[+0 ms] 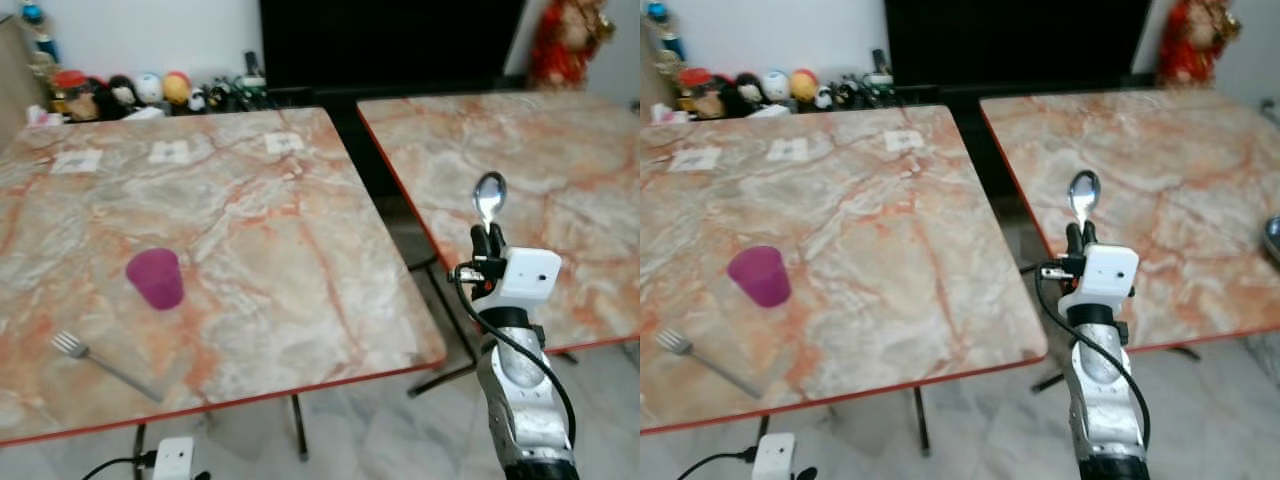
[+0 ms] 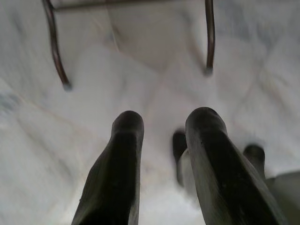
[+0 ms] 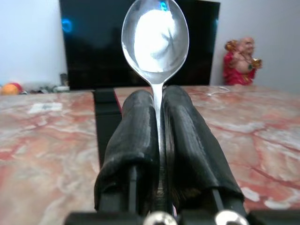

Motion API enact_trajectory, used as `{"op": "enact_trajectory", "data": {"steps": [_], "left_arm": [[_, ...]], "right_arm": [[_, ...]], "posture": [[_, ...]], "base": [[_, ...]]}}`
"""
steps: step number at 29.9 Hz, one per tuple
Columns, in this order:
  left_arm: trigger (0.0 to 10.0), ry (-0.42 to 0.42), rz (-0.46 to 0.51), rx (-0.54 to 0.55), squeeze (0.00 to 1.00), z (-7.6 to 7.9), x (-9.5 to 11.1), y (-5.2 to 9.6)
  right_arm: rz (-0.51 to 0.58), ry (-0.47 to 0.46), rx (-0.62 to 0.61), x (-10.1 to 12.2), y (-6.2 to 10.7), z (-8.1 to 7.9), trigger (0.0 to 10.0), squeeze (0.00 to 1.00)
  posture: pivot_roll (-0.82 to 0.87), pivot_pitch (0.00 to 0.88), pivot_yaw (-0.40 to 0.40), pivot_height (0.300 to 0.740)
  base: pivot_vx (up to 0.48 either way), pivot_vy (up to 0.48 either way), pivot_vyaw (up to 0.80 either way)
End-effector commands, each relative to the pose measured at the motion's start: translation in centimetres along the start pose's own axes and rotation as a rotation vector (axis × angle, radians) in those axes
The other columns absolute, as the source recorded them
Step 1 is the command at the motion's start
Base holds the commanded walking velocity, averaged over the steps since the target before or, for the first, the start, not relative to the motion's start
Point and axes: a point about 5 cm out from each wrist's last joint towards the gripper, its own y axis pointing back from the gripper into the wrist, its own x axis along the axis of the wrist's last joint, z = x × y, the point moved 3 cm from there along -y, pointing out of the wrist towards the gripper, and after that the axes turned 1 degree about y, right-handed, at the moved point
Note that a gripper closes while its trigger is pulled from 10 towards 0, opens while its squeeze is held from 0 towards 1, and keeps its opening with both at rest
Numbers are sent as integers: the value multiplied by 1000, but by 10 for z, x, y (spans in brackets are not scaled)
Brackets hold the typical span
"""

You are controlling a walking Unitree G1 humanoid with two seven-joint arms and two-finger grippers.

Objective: Setting the table

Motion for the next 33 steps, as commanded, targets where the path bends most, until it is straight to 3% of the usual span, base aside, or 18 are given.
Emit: {"op": "enact_trajectory", "data": {"steps": [1,11,20,28,33], "left_arm": [[10000,-28,-37,3,0,1,-8,1],[10000,-47,-35,-5,0,6,-7,0],[10000,-49,-27,22,0,-15,-5,2],[10000,-63,-23,17,0,-11,-5,2],[10000,-50,-9,8,0,-1,-1,0]], "right_arm": [[-5,15,3,-1,1,1,10000,0],[-23,19,-22,-5,1,7,10000,0],[-27,27,-10,-6,1,3,10000,0],[-26,50,-2,-6,0,3,10000,0],[-30,50,-12,-7,0,6,10000,0]], "posture": [[-60,0,-9,740],[-66,0,-2,740],[-65,0,3,740],[-64,0,5,740],[-66,0,2,740]], "base": [[0,-446,0],[0,-441,0],[144,-384,0],[0,0,0],[0,0,800]]}}
